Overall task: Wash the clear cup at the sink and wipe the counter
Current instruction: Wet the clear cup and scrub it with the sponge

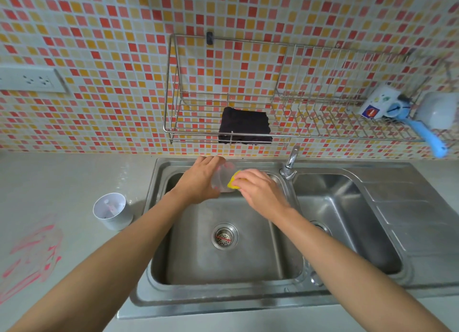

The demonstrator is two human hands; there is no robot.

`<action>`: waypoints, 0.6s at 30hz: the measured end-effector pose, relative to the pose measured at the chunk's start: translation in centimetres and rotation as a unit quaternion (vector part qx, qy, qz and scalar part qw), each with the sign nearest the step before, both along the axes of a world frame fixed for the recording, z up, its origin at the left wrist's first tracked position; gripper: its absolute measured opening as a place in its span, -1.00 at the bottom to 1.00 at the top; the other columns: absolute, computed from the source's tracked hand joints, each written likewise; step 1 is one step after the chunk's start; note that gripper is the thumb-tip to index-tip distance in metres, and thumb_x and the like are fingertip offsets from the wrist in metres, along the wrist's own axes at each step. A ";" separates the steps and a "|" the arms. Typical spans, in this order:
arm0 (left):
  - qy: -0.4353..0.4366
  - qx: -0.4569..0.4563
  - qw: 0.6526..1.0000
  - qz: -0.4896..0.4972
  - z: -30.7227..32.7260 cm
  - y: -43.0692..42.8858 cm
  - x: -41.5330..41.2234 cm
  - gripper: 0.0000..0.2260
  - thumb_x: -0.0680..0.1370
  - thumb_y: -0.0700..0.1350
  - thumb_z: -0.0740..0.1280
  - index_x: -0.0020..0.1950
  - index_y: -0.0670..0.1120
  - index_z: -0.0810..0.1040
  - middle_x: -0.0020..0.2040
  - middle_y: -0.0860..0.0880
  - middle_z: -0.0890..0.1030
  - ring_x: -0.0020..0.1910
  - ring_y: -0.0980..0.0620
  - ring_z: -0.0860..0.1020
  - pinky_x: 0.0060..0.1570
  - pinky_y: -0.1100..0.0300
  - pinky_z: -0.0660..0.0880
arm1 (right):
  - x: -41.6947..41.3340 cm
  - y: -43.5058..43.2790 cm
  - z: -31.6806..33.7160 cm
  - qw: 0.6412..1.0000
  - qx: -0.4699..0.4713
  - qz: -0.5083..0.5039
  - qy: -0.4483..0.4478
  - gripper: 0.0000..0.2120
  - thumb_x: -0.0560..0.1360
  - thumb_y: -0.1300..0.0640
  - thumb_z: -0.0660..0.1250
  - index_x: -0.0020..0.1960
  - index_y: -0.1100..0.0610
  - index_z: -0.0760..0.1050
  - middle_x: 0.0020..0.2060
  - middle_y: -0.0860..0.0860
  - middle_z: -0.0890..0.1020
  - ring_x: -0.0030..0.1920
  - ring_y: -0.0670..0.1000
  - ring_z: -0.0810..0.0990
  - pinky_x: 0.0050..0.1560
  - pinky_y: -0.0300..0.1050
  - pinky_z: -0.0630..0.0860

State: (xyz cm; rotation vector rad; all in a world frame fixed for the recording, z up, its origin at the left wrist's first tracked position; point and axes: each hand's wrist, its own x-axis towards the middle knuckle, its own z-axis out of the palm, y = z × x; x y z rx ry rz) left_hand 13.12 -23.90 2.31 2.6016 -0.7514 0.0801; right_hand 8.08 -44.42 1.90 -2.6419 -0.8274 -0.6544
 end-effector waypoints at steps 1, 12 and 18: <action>0.013 -0.019 1.000 -0.002 0.1 0.0 0.0 -0.33 0.32 -0.04 0.51 0.36 -0.01 0.30 0.28 0.03 0.46 0.20 -0.01 0.34 0.10 0.03 0.51 | 0.2 -0.1 0.2 1.000 -0.014 0.001 -0.015 -0.73 0.37 0.34 0.44 -0.01 0.06 0.64 -0.02 -0.05 0.64 0.06 0.04 0.57 0.01 -0.09 0.50; 0.047 -0.167 0.984 0.026 0.1 0.0 -1.2 -0.26 0.24 0.18 0.58 0.27 -0.02 0.31 0.21 0.06 0.44 0.20 0.07 0.38 0.13 0.18 0.40 | 0.2 0.3 0.5 0.998 -0.030 0.029 -0.054 -0.75 0.41 0.38 0.37 0.02 0.12 0.61 0.00 -0.01 0.63 0.12 0.05 0.56 0.08 -0.11 0.44; 0.000 -0.122 0.992 0.036 1.0 0.8 -0.1 -0.30 0.27 0.14 0.56 0.31 0.00 0.37 0.22 0.07 0.44 0.20 0.07 0.39 0.18 0.14 0.35 | -0.6 2.4 1.9 0.949 0.246 -0.027 0.193 -0.76 0.50 0.36 0.30 0.08 0.18 0.66 0.06 0.01 0.68 0.06 -0.07 0.61 0.12 -0.34 0.47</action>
